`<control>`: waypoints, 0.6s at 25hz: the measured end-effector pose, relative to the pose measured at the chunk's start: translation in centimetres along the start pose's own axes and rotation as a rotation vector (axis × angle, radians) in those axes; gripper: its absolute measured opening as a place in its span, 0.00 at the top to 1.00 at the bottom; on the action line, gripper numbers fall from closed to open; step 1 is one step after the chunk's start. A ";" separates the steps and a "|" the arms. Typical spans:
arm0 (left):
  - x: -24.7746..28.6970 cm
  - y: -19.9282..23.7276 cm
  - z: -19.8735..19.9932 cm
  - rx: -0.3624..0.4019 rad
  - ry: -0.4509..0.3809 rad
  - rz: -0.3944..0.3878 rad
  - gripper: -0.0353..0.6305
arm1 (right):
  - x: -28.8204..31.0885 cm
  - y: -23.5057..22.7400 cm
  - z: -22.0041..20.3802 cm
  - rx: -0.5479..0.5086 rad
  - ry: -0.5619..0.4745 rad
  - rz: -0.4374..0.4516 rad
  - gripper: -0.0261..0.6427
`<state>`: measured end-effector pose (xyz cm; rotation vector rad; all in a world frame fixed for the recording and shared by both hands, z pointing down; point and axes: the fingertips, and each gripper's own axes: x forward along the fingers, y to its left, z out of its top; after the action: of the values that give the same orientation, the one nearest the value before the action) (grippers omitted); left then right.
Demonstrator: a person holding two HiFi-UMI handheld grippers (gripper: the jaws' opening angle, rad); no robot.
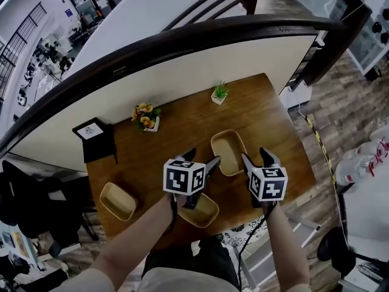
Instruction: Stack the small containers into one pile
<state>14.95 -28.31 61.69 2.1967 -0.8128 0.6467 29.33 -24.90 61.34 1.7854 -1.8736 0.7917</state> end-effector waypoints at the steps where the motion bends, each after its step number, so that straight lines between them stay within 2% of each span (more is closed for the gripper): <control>1: 0.8 0.3 -0.5 -0.012 0.014 -0.003 0.40 | 0.8 -0.1 -0.6 0.002 0.013 0.003 0.54; 5: 3.9 0.9 -2.2 -0.031 0.068 -0.009 0.43 | 3.8 -0.8 -3.0 0.020 0.062 0.010 0.56; 9: 6.9 1.1 -3.5 -0.126 0.103 -0.030 0.49 | 6.7 -1.3 -5.1 0.055 0.053 0.055 0.60; 12: 8.0 1.8 -4.5 -0.144 0.125 0.010 0.57 | 6.9 -1.1 -5.9 0.069 0.088 0.055 0.62; 15: 8.6 2.2 -5.4 -0.152 0.142 0.027 0.58 | 6.9 -1.1 -6.7 0.070 0.117 0.045 0.66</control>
<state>18.15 -28.65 71.58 1.9824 -0.7922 0.7210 29.37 -25.57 70.99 1.7045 -1.8364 0.9674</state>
